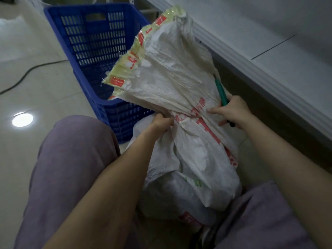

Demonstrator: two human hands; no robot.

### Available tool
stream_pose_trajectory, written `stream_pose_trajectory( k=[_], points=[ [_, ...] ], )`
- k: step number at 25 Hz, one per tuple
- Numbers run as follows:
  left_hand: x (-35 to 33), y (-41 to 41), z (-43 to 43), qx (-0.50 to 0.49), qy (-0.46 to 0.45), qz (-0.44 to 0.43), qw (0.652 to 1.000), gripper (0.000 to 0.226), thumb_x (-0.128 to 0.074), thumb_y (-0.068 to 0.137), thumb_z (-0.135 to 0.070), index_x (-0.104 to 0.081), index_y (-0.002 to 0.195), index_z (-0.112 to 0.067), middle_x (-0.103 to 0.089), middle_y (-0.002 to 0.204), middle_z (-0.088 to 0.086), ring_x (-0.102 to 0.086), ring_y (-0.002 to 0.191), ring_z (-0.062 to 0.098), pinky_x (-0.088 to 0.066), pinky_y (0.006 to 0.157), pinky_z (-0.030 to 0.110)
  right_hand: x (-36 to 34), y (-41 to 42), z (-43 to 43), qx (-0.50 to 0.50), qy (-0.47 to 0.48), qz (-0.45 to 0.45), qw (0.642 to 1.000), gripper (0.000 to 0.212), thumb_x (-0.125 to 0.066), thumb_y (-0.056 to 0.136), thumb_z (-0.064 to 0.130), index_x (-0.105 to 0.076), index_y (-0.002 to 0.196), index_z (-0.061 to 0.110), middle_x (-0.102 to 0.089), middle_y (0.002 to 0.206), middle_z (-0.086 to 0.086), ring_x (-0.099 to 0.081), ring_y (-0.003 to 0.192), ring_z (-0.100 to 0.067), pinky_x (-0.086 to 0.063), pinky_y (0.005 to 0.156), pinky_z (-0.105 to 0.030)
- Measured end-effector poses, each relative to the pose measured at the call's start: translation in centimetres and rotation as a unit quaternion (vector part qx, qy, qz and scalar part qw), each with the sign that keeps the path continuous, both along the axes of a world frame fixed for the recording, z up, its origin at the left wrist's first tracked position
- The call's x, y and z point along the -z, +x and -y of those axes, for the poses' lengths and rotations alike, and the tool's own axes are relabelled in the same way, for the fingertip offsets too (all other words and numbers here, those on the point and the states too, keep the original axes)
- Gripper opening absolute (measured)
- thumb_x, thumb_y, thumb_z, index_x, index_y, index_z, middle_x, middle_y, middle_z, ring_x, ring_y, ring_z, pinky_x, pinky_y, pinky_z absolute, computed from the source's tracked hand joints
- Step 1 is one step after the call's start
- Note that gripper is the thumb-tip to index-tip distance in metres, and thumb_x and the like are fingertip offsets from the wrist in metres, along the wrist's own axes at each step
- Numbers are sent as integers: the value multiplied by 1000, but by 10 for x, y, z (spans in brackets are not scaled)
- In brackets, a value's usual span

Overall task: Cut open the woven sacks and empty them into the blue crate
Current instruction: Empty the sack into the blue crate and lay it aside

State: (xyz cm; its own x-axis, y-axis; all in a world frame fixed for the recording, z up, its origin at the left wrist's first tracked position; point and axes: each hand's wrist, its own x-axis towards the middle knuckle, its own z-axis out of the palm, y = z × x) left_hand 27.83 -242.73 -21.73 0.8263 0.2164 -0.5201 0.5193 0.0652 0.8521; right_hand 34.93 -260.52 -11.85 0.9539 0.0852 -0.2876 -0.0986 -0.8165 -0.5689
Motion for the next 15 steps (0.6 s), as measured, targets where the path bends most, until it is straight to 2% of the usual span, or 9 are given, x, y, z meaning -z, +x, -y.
stream_pose_trajectory(
  k=[2, 3, 5, 7, 10, 11, 13, 15],
  points=[
    [5, 6, 5, -31, 3, 19, 999, 52, -63, 86, -21, -48, 131, -2, -59, 119, 18, -56, 109, 34, -49, 84, 36, 10, 3, -5, -11, -7, 23, 1000, 55, -80, 73, 27, -53, 118, 10, -57, 110, -8, -62, 81, -19, -58, 76, -41],
    [10, 10, 7, -36, 1, 20, 999, 59, -66, 84, -28, -46, 134, -5, -55, 128, 16, -52, 117, 34, -47, 94, 40, 17, 7, -9, -6, -10, 40, 999, 54, -79, 74, 27, -54, 119, 10, -58, 108, -9, -62, 85, -20, -57, 79, -41],
    [23, 18, 14, -31, -1, 5, 999, 67, -67, 82, -38, -43, 137, -9, -51, 134, 10, -49, 122, 29, -43, 102, 42, 33, 18, -16, 3, -29, 62, 998, 56, -77, 78, 27, -53, 125, 9, -59, 110, -9, -60, 94, -20, -53, 80, -33],
    [33, 34, 20, -24, 16, -4, 1000, 55, -63, 86, -34, -47, 132, -9, -53, 131, 7, -49, 121, 25, -42, 99, 33, 43, 30, -15, -2, -38, 61, 997, 55, -73, 81, 24, -52, 129, 8, -57, 110, -8, -54, 92, -17, -46, 73, -28],
    [25, 63, 19, -6, 45, 38, 998, 40, -56, 91, -23, -51, 129, -10, -54, 129, 6, -49, 120, 22, -41, 95, 28, 39, 50, -7, 19, 7, 54, 998, 42, -69, 83, 20, -58, 120, 3, -60, 101, -13, -55, 83, -20, -48, 70, -32],
    [19, 68, 17, -12, 58, 43, 997, 38, -54, 92, -23, -52, 128, -10, -55, 128, 7, -50, 119, 23, -41, 94, 28, 35, 56, -8, 32, 34, 50, 998, 34, -68, 83, 18, -61, 112, 3, -61, 96, -14, -57, 79, -21, -49, 65, -29],
    [6, 62, 15, -62, 100, 34, 992, 35, -49, 94, -26, -51, 124, -9, -57, 123, 10, -52, 113, 25, -42, 89, 28, 28, 63, -11, 67, 82, 44, 993, 12, -69, 80, 19, -60, 85, 13, -56, 81, -5, -52, 67, -15, -43, 54, -23],
    [-11, 42, 12, -135, 130, 6, 982, 30, -46, 95, -27, -50, 117, -7, -59, 110, 8, -54, 100, 24, -39, 76, 26, 14, 66, -17, 86, 111, 36, 989, 24, -71, 77, 20, -49, 68, 23, -51, 72, 3, -50, 68, -14, -39, 56, -24]
  ],
)
